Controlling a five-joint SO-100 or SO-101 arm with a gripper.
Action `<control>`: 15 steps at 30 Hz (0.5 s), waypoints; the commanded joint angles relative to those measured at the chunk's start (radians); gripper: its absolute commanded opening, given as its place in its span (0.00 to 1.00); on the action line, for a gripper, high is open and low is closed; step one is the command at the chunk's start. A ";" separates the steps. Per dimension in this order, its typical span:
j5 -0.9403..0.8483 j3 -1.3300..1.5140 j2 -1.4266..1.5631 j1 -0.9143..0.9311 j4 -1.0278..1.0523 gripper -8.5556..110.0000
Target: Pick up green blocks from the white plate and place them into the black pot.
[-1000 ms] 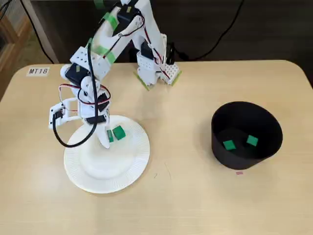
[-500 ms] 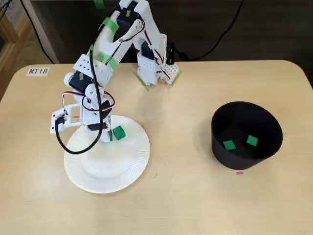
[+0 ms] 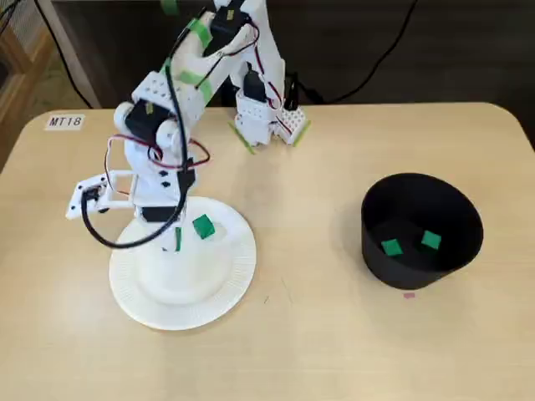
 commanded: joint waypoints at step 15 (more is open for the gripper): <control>0.494 0.528 0.586 -0.802 -0.479 0.05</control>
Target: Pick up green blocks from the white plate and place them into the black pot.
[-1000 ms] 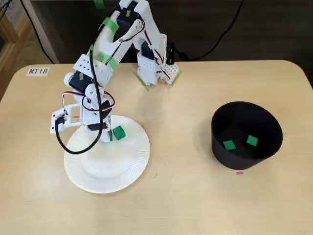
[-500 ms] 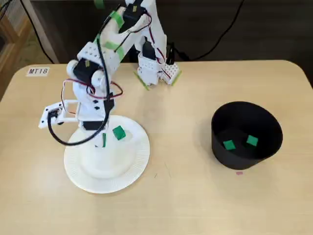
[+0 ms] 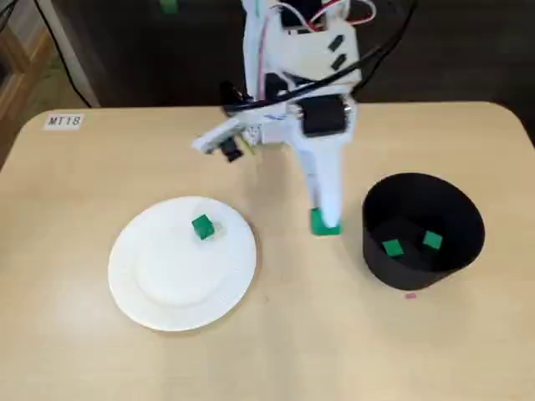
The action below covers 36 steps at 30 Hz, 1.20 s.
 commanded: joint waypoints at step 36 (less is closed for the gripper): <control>-0.069 0.416 0.293 -0.018 -0.123 0.05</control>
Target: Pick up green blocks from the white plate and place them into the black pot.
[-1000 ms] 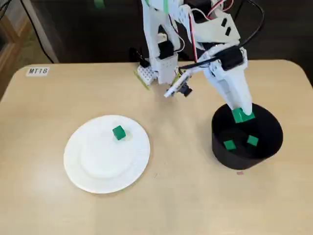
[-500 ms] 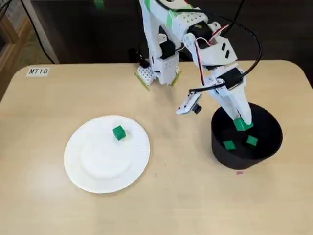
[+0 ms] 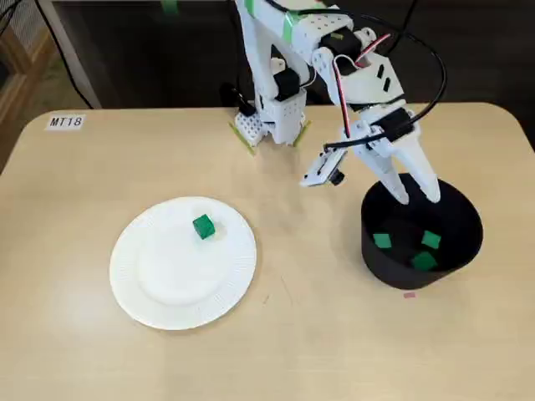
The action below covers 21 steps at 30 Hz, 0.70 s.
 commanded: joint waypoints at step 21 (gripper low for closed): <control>0.446 -0.132 -0.074 0.945 0.655 0.05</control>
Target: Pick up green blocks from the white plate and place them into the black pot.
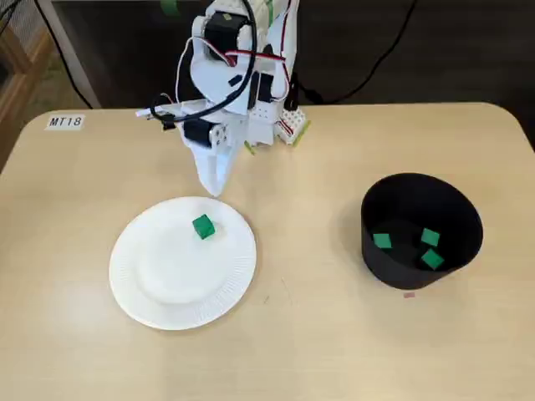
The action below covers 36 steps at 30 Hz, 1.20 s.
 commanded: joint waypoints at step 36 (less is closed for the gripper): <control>-0.166 -0.304 -0.623 0.064 0.083 0.36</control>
